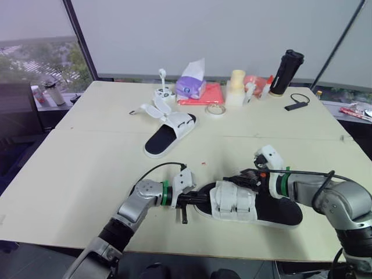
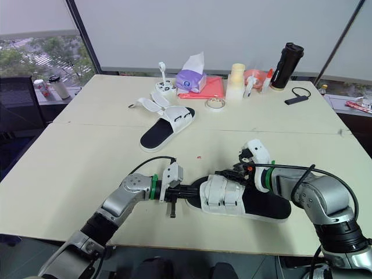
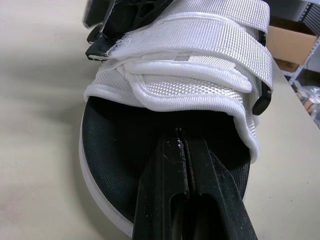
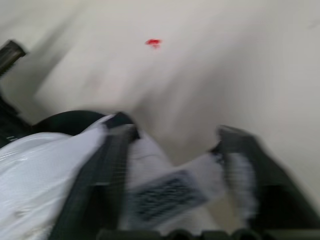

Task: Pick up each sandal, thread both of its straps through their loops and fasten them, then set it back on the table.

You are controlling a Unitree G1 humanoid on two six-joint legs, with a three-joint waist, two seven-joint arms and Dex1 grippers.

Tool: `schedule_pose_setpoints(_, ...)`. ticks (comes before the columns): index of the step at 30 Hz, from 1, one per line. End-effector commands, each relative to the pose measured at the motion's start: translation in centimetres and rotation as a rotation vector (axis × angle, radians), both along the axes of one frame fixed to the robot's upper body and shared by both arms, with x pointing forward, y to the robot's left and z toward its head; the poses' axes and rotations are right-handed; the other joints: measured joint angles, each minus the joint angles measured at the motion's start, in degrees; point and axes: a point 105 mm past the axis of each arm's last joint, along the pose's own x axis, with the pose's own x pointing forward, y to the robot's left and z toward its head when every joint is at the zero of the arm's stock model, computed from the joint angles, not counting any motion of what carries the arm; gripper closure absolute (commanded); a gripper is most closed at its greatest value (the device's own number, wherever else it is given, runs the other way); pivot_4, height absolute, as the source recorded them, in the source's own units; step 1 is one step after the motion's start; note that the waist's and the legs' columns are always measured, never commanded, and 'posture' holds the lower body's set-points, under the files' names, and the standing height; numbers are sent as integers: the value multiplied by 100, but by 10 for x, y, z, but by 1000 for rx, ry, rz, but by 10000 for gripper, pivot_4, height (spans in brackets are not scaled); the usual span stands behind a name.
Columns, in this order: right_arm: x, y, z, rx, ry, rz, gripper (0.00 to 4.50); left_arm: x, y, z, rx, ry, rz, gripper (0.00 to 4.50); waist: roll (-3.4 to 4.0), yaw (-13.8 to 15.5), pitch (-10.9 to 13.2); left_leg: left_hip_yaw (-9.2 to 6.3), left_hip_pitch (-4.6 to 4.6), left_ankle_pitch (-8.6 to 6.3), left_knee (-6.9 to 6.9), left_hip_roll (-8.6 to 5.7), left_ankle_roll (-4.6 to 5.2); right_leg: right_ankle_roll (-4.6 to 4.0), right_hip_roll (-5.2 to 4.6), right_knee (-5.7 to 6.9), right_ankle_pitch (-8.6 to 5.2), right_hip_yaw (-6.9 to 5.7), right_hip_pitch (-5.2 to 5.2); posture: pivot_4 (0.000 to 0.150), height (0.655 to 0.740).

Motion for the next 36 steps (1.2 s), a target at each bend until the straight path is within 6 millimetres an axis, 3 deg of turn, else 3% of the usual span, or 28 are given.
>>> schedule_pose_setpoints(1, 2, -10, 43, 130, -159, 21, 1313, -5, 27, -56, 194, 154, 108, 45000, 5, 0, 4, 1, -1, 0, 0, 0, 0, 0, 0, 0, 0, 0, 0, 1500, 7400)
schedule_pose_setpoints(5, -8, -40, 69, 323, -175, -31, 1313, -5, 27, -53, 173, 139, 105, 45000, 3, -1, 5, 2, 1, 1, -2, -1, 1, 0, 0, 0, 0, -1, 2, 1500, 7400)
schedule_pose_setpoints(10, -43, -50, 54, 440, -25, 12, 1313, 2, 32, -22, 33, 148, 160, 45000, 1, -19, 11, 3, -1, 1, -20, -1, 2, 1, 0, 1, 0, -2, 13, 1500, 7400)
schedule_pose_setpoints(15, -62, -45, 30, 471, 92, 35, 1313, 0, 52, 15, -33, 131, 173, 45000, 31, -186, 60, 6, -17, 3, -40, 6, 4, 11, 10, 25, 0, -5, -29, 1500, 7400)
schedule_pose_setpoints(20, -68, -36, 23, 576, 155, 70, 1313, -3, 70, 44, -76, 114, 194, 45000, 40, -141, 131, 5, -27, 4, -27, 14, 4, 14, 30, 61, 1, -4, -66, 1500, 7400)
schedule_pose_setpoints(24, -72, -34, 3, 576, 241, 80, 1313, -14, 77, 64, -97, 123, 178, 45000, 40, -53, 140, 3, -78, 6, -7, 12, 1, 29, 35, 62, 9, -6, -96, 1500, 7400)
schedule_pose_setpoints(31, -77, -30, -9, 590, 312, 133, 1313, -30, 83, 86, -67, 102, 140, 45000, 30, -8, 167, 2, -107, 2, 53, 7, 8, 39, 56, 63, 15, -12, -92, 1500, 7400)
schedule_pose_setpoints(36, -81, -16, -7, 641, 347, 195, 1313, -41, 86, 88, 1, 81, 106, 45000, 8, -12, 185, 0, -105, 1, 73, 9, 9, 38, 59, 85, 14, -11, -92, 1500, 7400)
